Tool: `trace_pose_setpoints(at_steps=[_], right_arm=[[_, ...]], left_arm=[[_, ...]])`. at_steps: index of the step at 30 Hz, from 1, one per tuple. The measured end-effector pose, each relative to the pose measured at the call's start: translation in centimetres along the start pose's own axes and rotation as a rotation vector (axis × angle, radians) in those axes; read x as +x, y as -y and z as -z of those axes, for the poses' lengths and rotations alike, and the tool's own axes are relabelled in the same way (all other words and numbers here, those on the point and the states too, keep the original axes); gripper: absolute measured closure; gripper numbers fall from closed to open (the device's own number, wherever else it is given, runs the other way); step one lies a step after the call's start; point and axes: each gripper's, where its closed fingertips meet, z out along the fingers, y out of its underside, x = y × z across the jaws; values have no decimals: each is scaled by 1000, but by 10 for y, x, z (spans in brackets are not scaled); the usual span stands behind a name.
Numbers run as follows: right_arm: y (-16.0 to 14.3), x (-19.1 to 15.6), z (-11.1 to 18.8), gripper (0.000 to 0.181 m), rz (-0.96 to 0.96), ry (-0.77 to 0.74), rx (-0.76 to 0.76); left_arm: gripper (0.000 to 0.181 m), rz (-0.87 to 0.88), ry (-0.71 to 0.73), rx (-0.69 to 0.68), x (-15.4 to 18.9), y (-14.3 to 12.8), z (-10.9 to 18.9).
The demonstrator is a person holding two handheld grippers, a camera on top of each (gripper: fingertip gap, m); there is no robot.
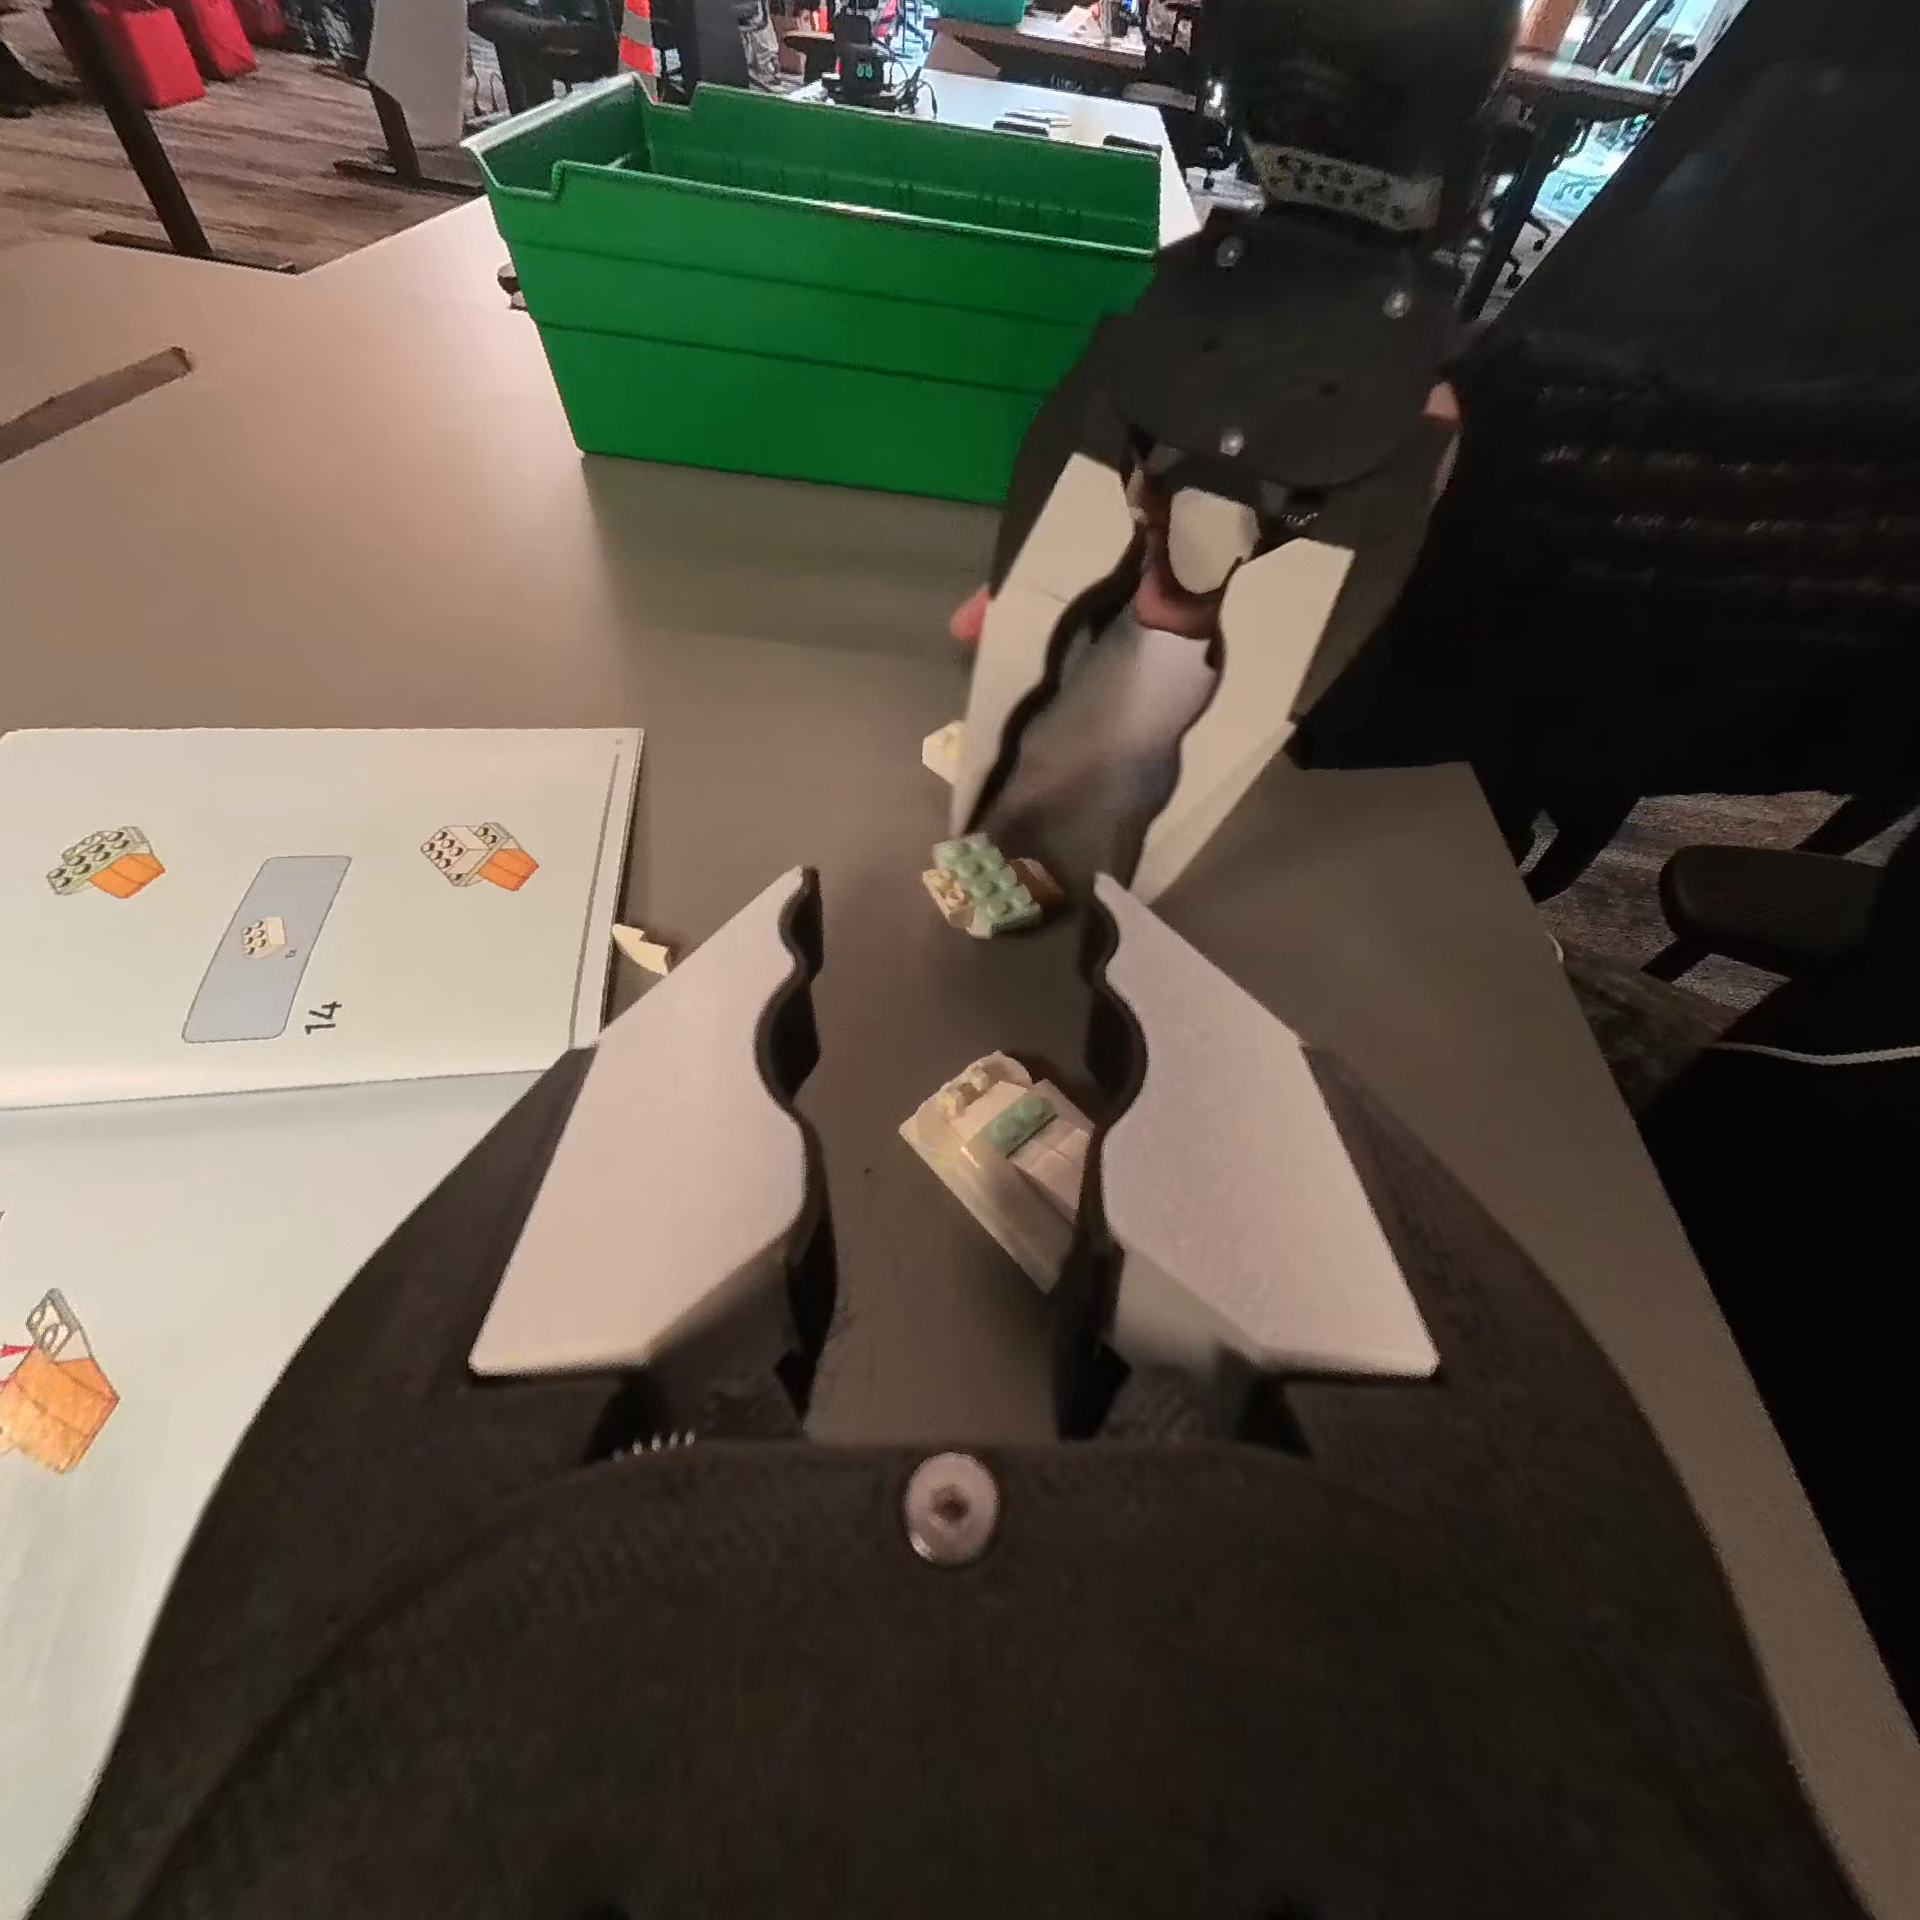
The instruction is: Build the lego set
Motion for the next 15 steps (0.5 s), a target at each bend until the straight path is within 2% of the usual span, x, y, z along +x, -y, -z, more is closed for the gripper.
trace_pose_setpoints(at_steps=[1,5,8,13,15], right_arm=[[2,-6,1,143,6,21,-1],[10,-2,5,148,47,-24,14],[8,-3,0,147,46,3,6],[14,-11,-12,129,70,45,40],[14,-14,-18,131,78,60,29]], left_arm=[[133,1,0,2,0,0,0],[133,24,-8,11,-2,0,1],[132,55,-31,12,0,0,1],[132,65,-30,21,-2,2,4],[132,68,-33,24,-1,3,4]])
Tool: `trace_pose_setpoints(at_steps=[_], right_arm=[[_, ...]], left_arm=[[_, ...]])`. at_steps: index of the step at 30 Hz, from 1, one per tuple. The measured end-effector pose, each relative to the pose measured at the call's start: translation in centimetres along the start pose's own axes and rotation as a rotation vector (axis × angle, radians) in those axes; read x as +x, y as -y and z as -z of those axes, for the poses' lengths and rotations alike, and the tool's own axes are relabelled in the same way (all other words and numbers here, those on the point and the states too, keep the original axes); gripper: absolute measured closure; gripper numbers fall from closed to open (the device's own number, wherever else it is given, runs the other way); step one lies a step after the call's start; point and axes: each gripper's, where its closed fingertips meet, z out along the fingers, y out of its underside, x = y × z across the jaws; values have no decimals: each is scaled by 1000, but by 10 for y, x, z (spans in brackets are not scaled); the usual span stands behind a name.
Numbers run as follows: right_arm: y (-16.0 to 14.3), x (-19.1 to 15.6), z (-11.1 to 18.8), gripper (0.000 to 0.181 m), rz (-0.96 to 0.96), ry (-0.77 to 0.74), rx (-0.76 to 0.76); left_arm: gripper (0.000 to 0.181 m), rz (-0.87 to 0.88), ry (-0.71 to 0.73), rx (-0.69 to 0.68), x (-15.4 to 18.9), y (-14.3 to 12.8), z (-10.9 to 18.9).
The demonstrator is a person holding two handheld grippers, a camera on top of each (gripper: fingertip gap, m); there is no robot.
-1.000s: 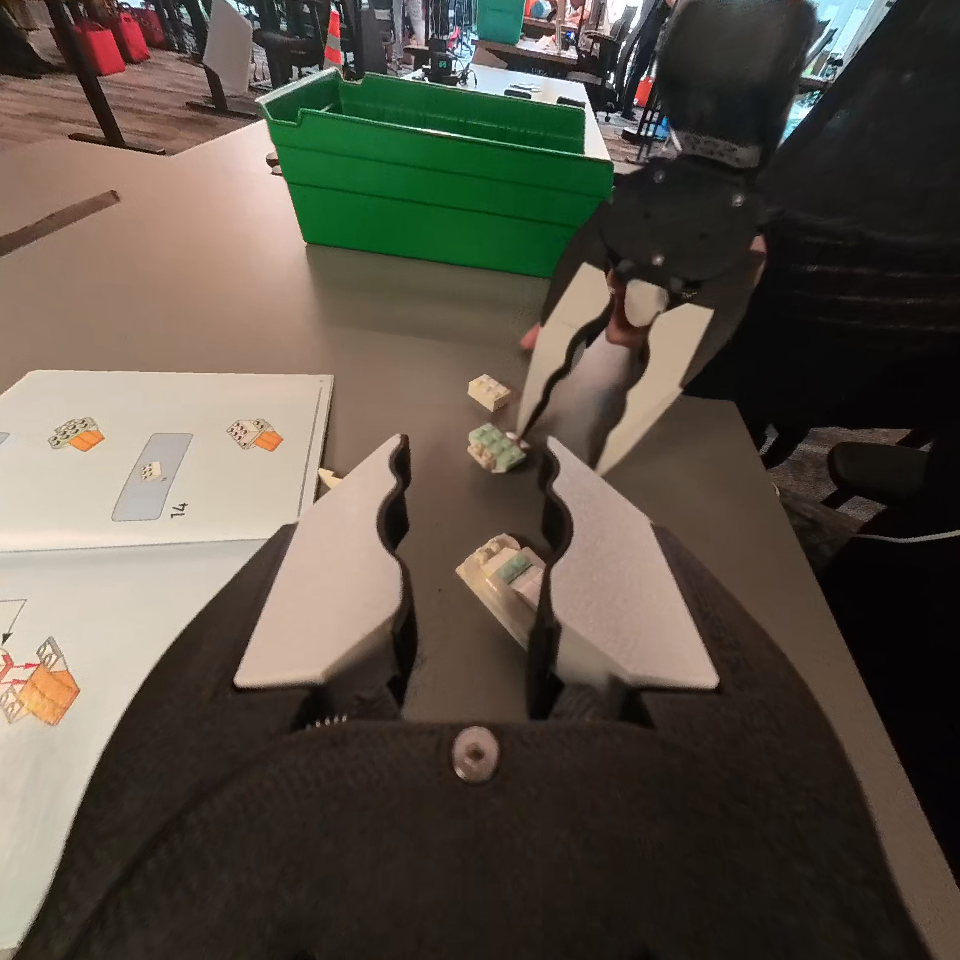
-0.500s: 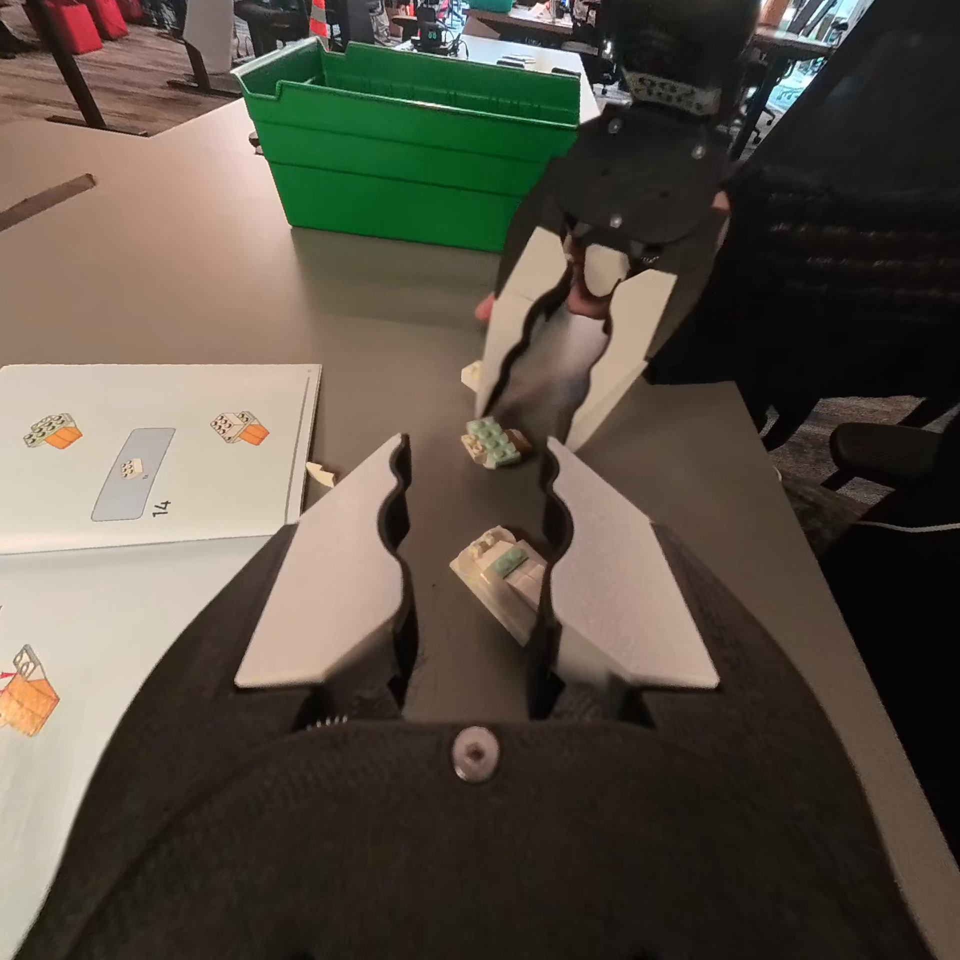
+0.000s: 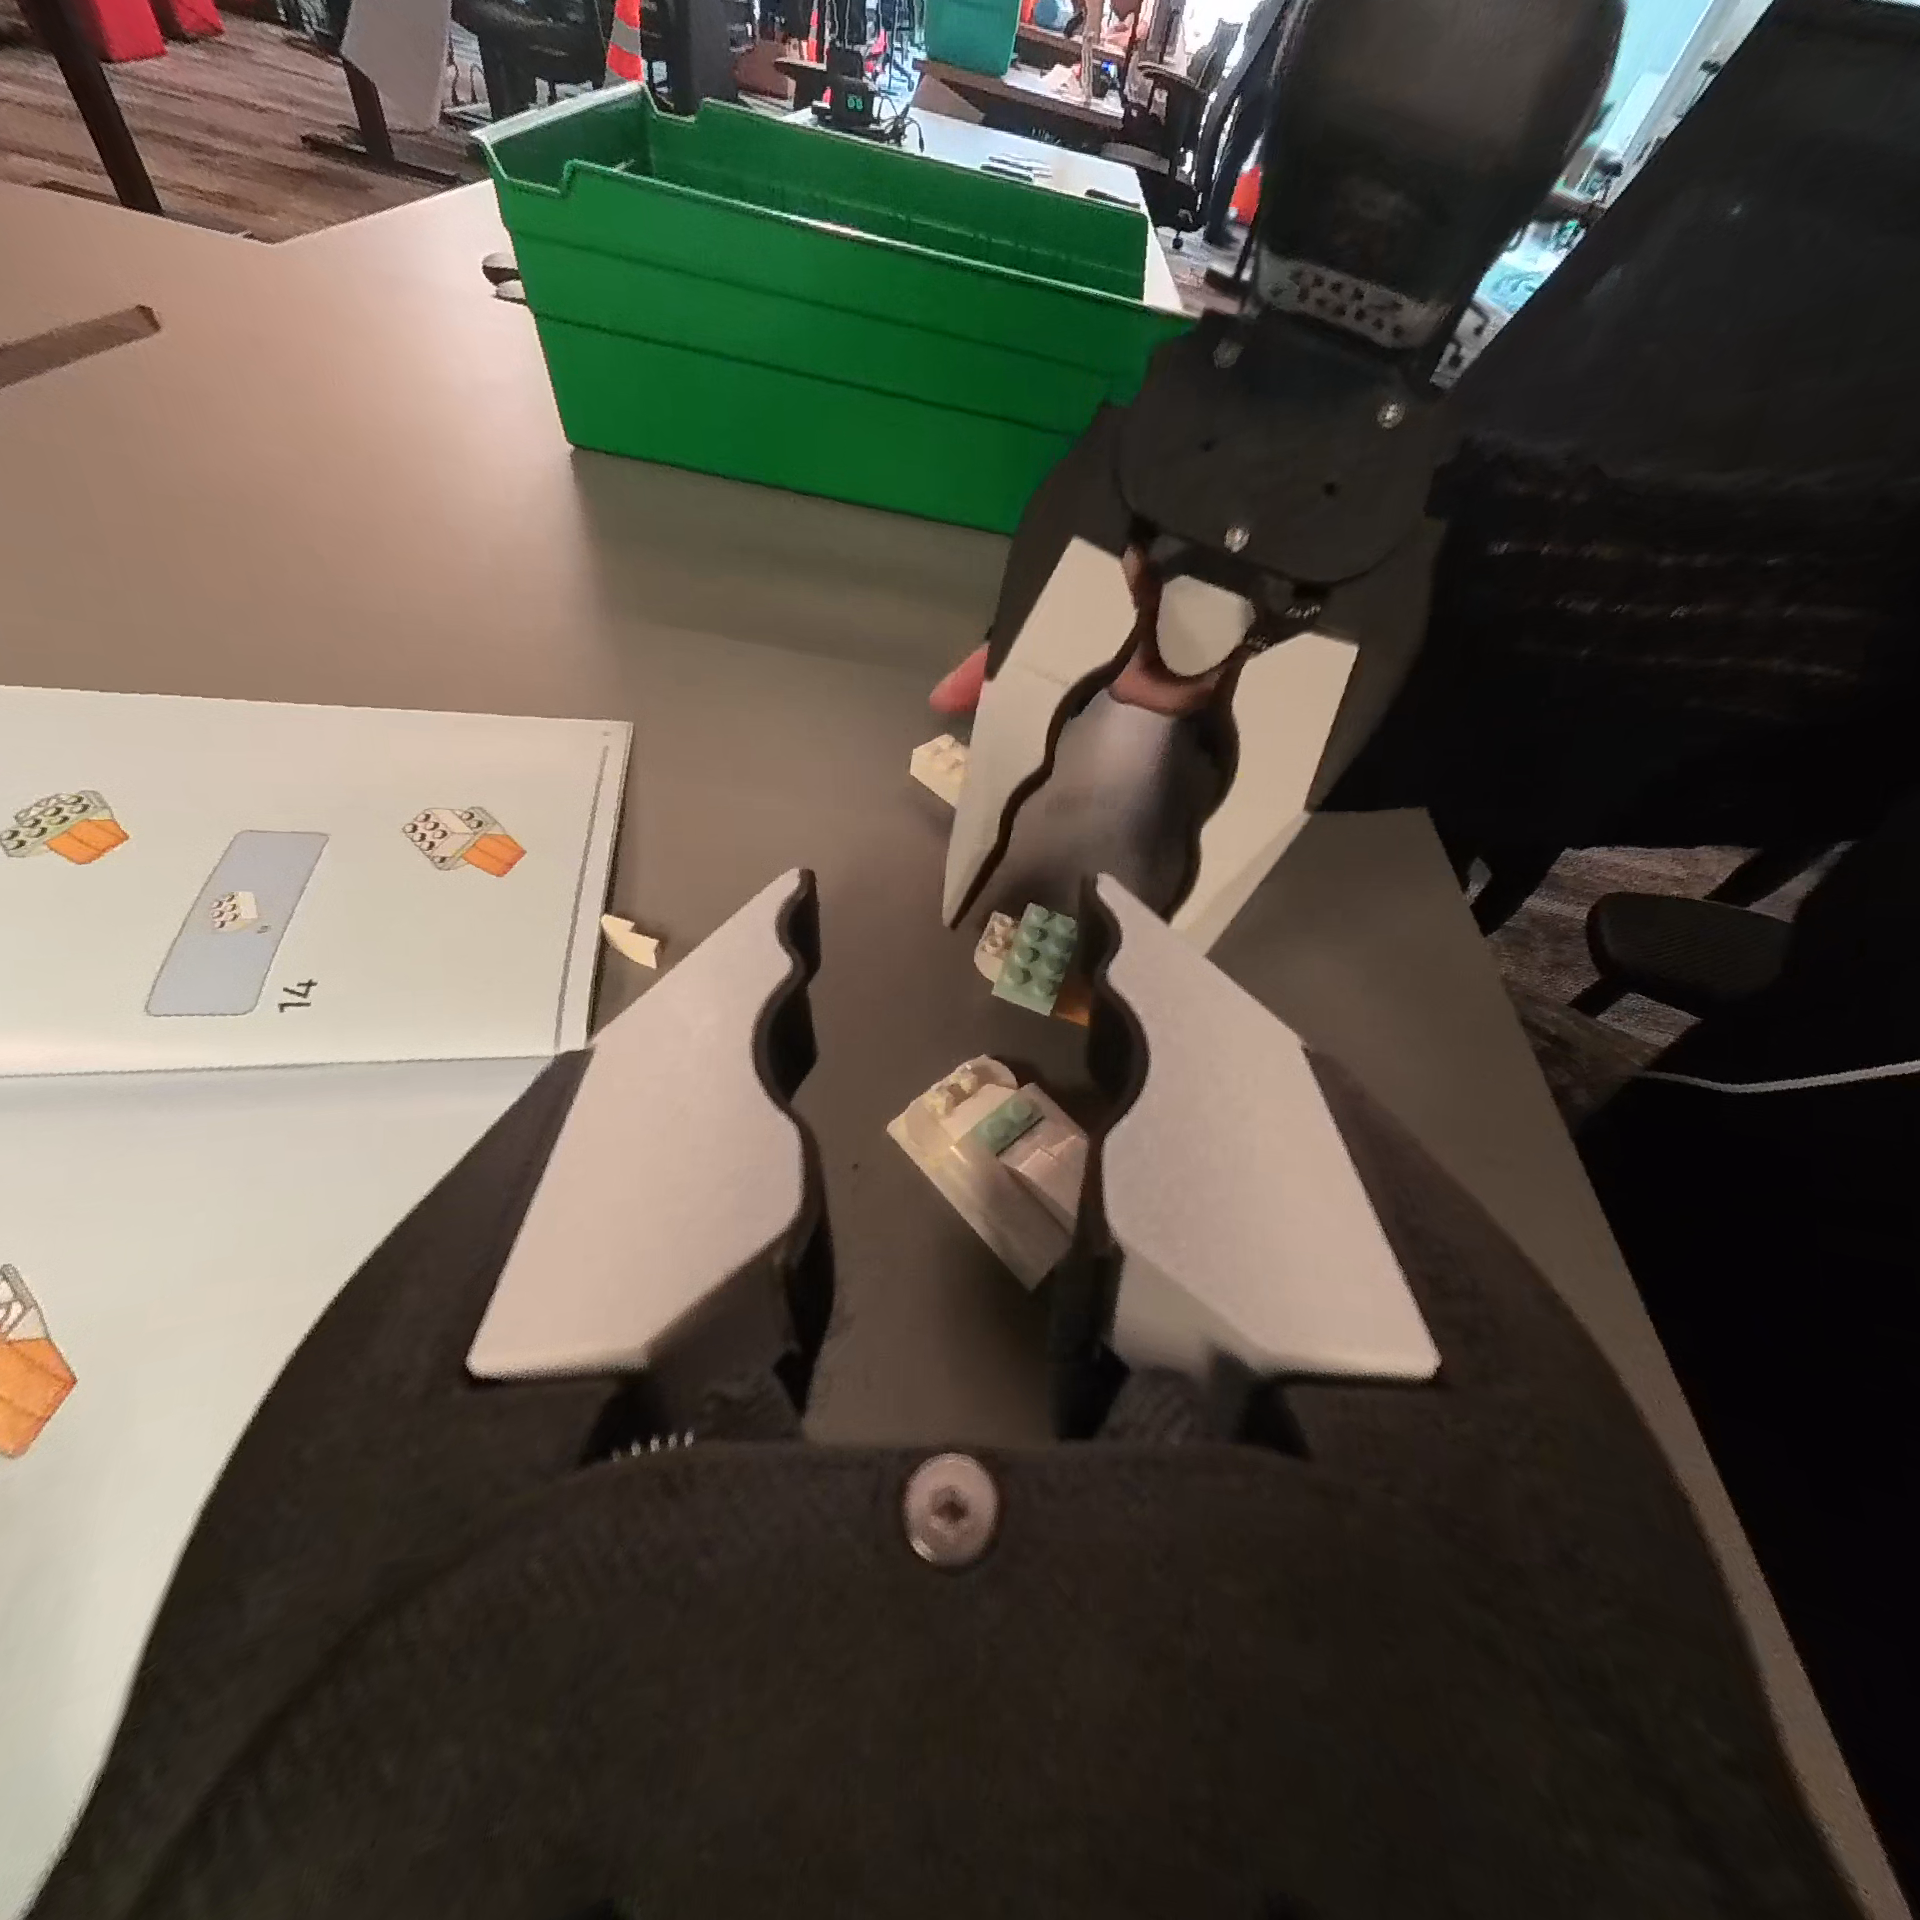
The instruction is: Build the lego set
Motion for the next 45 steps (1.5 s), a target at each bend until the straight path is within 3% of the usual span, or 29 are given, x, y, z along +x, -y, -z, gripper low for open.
trace_pose_setpoints(at_steps=[5,8,15,22,25,38,40,45], right_arm=[[0,3,-2,148,-14,-13,-3],[12,16,8,158,-73,-84,110],[8,33,14,159,-211,-191,151],[51,49,43,159,-474,-271,488],[60,51,48,159,-529,-284,550],[67,46,45,158,-518,-278,546],[66,43,47,143,-440,-287,509],[35,61,78,140,-293,-479,373]], left_arm=[[132,0,-2,-3,1,-1,-1],[131,-13,12,0,1,1,-2],[128,-132,120,-38,1,-2,-13],[125,-292,339,-51,-8,3,-18],[137,-350,414,-8,-10,12,-16],[165,-420,452,-4,-7,17,-14],[166,-434,453,-13,-7,16,-14],[165,-400,389,-23,-5,11,-16]])
